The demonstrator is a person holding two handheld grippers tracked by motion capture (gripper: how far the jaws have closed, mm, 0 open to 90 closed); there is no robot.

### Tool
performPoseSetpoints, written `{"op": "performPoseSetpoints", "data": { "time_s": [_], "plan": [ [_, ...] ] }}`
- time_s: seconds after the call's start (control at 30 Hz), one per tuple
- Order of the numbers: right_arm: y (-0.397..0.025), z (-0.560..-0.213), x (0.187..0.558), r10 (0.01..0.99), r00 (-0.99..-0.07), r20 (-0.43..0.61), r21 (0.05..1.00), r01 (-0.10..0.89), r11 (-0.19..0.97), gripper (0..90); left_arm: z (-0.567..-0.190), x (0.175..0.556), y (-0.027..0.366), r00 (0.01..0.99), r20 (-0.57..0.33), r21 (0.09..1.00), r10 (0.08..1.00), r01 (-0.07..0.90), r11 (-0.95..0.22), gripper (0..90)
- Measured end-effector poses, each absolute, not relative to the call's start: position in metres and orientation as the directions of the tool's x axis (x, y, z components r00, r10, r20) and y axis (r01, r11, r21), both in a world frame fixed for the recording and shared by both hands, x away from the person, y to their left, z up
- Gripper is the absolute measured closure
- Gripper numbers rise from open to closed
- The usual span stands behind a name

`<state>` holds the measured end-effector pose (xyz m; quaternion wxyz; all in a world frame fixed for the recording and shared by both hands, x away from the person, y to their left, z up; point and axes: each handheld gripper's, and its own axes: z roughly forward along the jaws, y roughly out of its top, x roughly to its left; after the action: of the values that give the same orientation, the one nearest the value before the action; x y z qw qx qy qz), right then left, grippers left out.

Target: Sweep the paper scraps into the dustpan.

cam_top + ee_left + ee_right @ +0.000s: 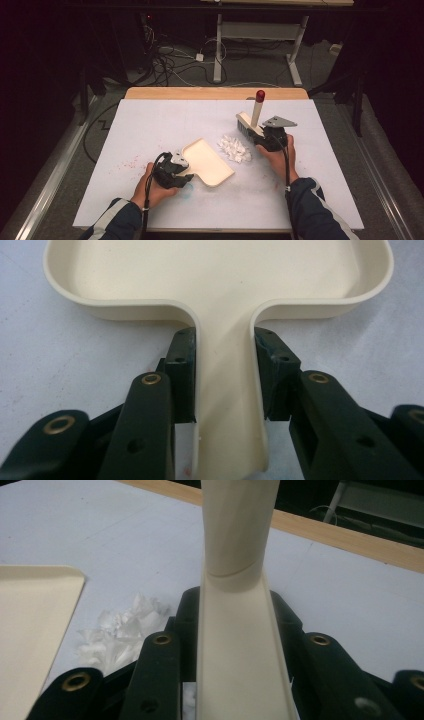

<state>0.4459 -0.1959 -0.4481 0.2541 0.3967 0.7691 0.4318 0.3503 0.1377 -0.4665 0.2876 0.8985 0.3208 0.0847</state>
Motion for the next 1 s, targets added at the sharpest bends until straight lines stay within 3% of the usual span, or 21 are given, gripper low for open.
{"op": "performPoseSetpoints", "data": {
  "time_s": [0.27, 0.47, 1.0],
  "plan": [
    [-0.177, -0.455, 0.437, 0.809, -0.584, -0.074, 0.865, 0.366, 0.343, 66.3, -0.465, 0.353, 0.131, 0.780, -0.035, 0.568, 0.625, 0.530, -0.630, 63.6],
    [-0.177, -0.462, 0.430, 0.824, -0.566, -0.039, 0.898, 0.341, 0.277, 66.1, -0.466, 0.357, 0.122, 0.784, -0.033, 0.559, 0.620, 0.529, -0.639, 63.6],
    [-0.161, -0.466, 0.420, 0.777, -0.629, 0.000, 0.911, 0.321, 0.260, 65.6, -0.466, 0.367, 0.110, 0.780, -0.051, 0.558, 0.623, 0.540, -0.630, 63.5]
  ]
}}
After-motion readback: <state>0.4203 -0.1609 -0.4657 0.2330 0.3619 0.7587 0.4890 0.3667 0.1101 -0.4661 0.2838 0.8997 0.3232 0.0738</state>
